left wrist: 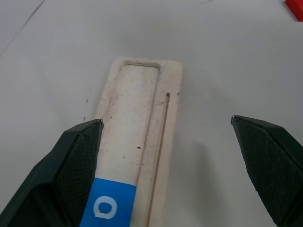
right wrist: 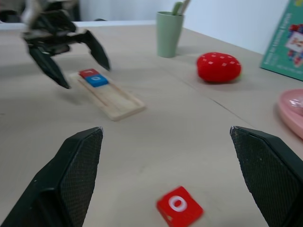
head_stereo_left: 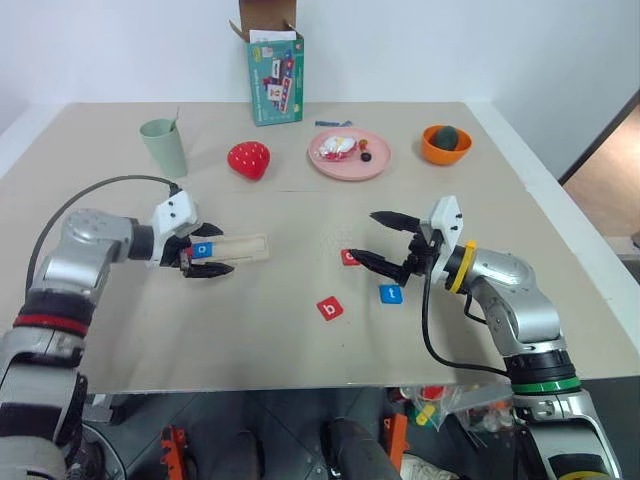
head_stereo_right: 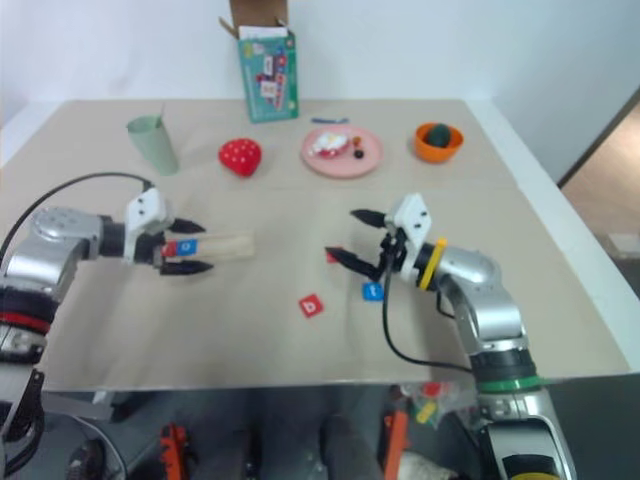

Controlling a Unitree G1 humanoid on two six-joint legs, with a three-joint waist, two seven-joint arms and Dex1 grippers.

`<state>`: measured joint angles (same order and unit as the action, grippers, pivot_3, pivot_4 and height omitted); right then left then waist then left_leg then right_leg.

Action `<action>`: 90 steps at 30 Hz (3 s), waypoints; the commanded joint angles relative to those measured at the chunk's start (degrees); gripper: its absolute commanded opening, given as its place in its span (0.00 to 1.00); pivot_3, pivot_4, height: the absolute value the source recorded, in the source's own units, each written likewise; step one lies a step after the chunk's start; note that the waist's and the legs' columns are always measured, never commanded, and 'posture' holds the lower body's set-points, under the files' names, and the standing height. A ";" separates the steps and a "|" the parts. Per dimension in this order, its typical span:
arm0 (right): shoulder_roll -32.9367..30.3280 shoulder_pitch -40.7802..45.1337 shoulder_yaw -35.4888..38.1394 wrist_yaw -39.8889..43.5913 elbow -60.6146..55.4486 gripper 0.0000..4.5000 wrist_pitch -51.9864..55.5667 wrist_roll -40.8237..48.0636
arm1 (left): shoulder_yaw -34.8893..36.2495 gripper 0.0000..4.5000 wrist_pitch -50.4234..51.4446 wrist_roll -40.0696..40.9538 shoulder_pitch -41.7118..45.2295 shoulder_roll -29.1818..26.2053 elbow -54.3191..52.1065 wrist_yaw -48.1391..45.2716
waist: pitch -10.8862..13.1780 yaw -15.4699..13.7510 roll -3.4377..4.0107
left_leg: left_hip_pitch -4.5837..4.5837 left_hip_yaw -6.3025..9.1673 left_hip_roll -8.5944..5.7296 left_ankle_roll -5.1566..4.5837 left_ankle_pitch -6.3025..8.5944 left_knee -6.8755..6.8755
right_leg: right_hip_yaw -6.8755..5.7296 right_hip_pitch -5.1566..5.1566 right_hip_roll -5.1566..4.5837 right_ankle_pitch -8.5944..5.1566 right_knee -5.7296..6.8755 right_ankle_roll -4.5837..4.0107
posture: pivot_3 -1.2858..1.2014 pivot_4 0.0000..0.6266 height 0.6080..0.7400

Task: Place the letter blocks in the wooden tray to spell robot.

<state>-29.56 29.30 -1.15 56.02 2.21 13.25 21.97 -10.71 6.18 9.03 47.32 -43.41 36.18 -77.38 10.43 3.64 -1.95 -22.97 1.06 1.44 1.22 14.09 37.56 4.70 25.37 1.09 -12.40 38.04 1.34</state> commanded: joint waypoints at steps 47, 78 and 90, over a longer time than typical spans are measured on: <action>1.15 3.58 -2.04 5.73 3.19 1.00 -7.43 -2.23 | -15.95 0.10 31.84 -18.62 0.13 13.92 -31.84 1.91 | 0.01 -0.87 0.03 | 0.01 0.28 -0.01 0.00 -0.01 0.82 | -0.19 -0.20 0.00 0.05 0.44 0.14 | 0.52 0.24 1.00; -4.81 5.16 -11.14 23.02 2.89 1.00 -9.18 -4.99 | 13.88 0.99 26.49 12.60 -20.78 2.25 -55.53 2.28 | 0.06 0.03 0.08 | 0.36 0.09 0.15 -0.05 -0.07 0.75 | -0.01 -0.26 0.14 -0.03 0.71 0.01 | 0.52 0.24 1.00; 2.69 16.61 -16.32 27.84 22.45 1.00 -17.05 -11.25 | 20.47 0.99 15.75 15.87 -51.41 9.51 -66.30 15.77 | 0.07 0.37 0.07 | 0.60 0.08 0.19 0.00 -0.20 0.80 | -0.06 -0.42 0.13 -0.01 0.80 -0.36 | 0.52 0.24 1.00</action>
<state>-27.36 43.85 -17.55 82.59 21.51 -1.49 11.81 8.86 24.01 25.02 -3.93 -34.23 -27.63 -63.98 10.50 4.01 -1.87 -22.38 1.12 1.62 1.22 13.87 38.36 4.65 24.95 1.21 -12.40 38.84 0.96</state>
